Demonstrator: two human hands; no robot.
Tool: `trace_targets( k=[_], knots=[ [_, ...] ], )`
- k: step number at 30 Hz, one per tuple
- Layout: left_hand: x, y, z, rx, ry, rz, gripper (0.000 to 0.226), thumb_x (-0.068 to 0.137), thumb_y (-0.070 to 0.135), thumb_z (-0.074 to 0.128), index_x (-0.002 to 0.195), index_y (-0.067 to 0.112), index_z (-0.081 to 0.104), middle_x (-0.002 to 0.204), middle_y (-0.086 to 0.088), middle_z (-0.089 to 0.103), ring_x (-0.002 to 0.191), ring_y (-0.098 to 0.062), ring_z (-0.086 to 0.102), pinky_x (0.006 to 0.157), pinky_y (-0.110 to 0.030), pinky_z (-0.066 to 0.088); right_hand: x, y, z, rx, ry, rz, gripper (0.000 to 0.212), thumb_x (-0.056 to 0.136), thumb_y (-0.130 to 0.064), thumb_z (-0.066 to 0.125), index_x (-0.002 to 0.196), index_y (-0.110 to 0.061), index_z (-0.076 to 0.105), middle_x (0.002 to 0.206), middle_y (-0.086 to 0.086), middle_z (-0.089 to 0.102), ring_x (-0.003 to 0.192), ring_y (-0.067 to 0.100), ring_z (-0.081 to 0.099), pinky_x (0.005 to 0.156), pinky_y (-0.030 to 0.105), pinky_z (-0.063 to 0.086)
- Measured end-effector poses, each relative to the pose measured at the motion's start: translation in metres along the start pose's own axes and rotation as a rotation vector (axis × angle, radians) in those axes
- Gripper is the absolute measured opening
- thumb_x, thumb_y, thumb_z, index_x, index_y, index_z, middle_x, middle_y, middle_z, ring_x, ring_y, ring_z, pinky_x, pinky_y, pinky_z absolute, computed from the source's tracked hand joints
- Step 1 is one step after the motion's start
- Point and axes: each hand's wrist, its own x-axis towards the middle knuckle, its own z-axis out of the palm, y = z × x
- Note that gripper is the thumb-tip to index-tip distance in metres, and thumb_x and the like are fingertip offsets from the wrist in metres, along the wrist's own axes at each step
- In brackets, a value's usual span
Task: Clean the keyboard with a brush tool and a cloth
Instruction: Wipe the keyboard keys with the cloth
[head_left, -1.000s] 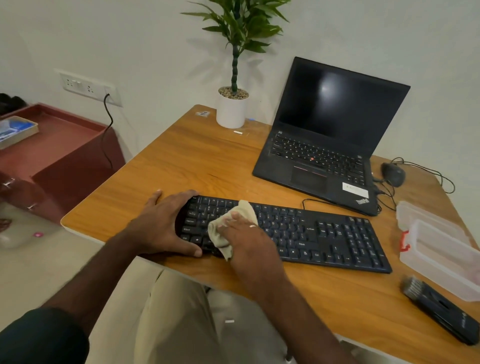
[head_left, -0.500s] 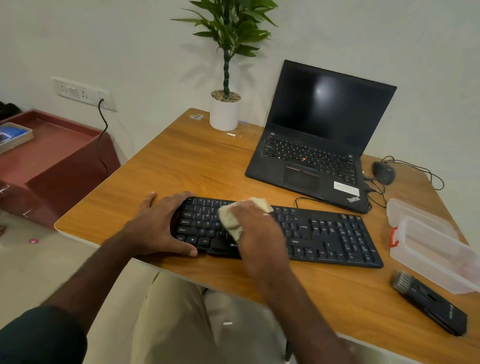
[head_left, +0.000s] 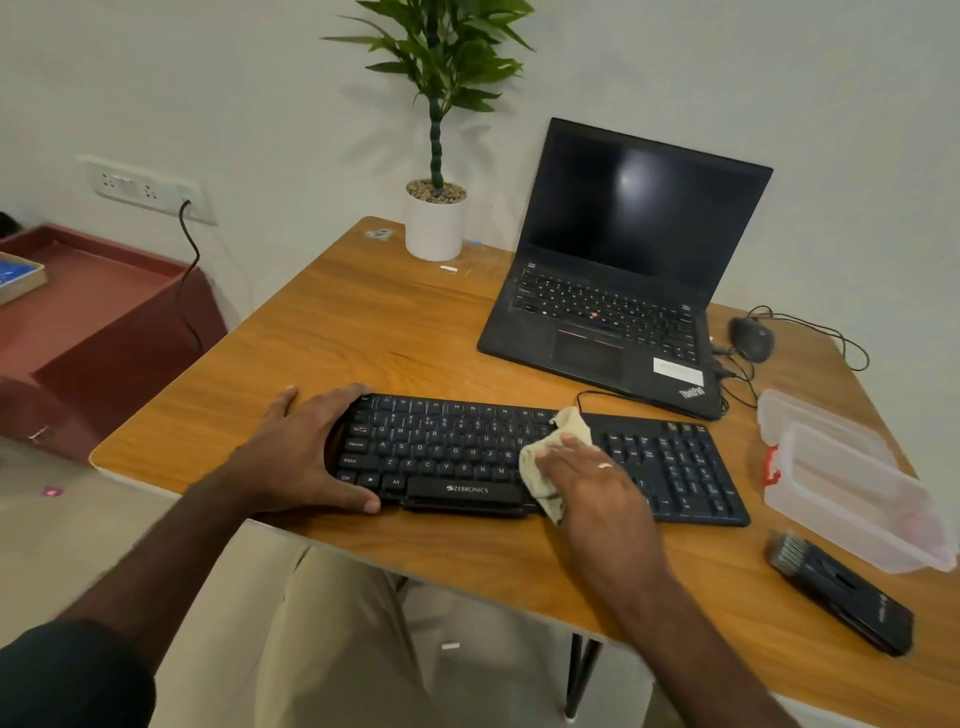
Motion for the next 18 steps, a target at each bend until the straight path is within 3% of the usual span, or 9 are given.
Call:
trace_targets(
  k=[3, 7, 10, 13, 15, 18],
  knots=[
    [0.0, 0.001, 0.0, 0.012, 0.002, -0.005, 0.137, 0.039, 0.099, 0.06, 0.154, 0.041, 0.013, 0.153, 0.015, 0.037, 0.14, -0.004, 0.03, 0.123, -0.045, -0.01, -0.001, 0.02, -0.015, -0.004, -0.013, 0.106, 0.053, 0.096, -0.013, 0.059, 0.146, -0.024, 0.047, 0.157, 0.001, 0.041, 0.146, 0.019, 0.035, 0.121, 0.035, 0.021],
    [0.001, 0.001, -0.001, 0.004, 0.006, -0.005, 0.137, 0.04, 0.098, 0.061, 0.154, 0.041, 0.013, 0.152, 0.016, 0.037, 0.137, 0.001, 0.029, 0.123, -0.042, -0.011, 0.01, 0.027, -0.018, 0.128, 0.093, 0.269, 0.045, 0.092, -0.004, 0.055, 0.134, -0.018, 0.058, 0.143, 0.004, 0.056, 0.129, 0.021, 0.053, 0.112, 0.039, 0.042],
    [0.001, 0.002, -0.001, 0.0, -0.002, -0.005, 0.136, 0.04, 0.097, 0.063, 0.154, 0.042, 0.013, 0.146, 0.022, 0.035, 0.131, 0.006, 0.025, 0.123, -0.042, -0.012, 0.013, 0.0, -0.005, 0.169, 0.158, 0.157, 0.047, 0.088, 0.001, 0.063, 0.132, -0.016, 0.062, 0.139, 0.006, 0.06, 0.129, 0.024, 0.056, 0.112, 0.04, 0.04],
    [0.001, 0.003, -0.002, -0.004, -0.002, -0.011, 0.135, 0.039, 0.097, 0.064, 0.153, 0.044, 0.014, 0.141, 0.027, 0.033, 0.135, 0.003, 0.028, 0.123, -0.042, -0.011, 0.009, -0.02, 0.019, 0.148, 0.117, -0.004, 0.056, 0.077, 0.011, 0.068, 0.127, -0.014, 0.067, 0.135, 0.009, 0.064, 0.13, 0.027, 0.057, 0.112, 0.047, 0.04],
    [0.001, 0.003, -0.001, -0.005, -0.004, -0.014, 0.135, 0.039, 0.097, 0.064, 0.153, 0.044, 0.014, 0.141, 0.028, 0.032, 0.137, 0.001, 0.03, 0.123, -0.043, -0.011, 0.005, -0.014, 0.021, 0.137, 0.091, -0.02, 0.056, 0.08, 0.008, 0.067, 0.131, -0.015, 0.065, 0.138, 0.007, 0.062, 0.135, 0.025, 0.053, 0.116, 0.045, 0.035],
    [0.001, 0.002, -0.001, 0.0, -0.006, -0.014, 0.135, 0.04, 0.097, 0.064, 0.153, 0.043, 0.013, 0.142, 0.028, 0.032, 0.137, 0.001, 0.03, 0.123, -0.043, -0.011, -0.005, 0.01, 0.008, 0.041, 0.114, 0.036, 0.054, 0.074, -0.007, 0.083, 0.125, -0.017, 0.069, 0.131, 0.006, 0.066, 0.125, 0.022, 0.061, 0.107, 0.036, 0.033]
  ],
)
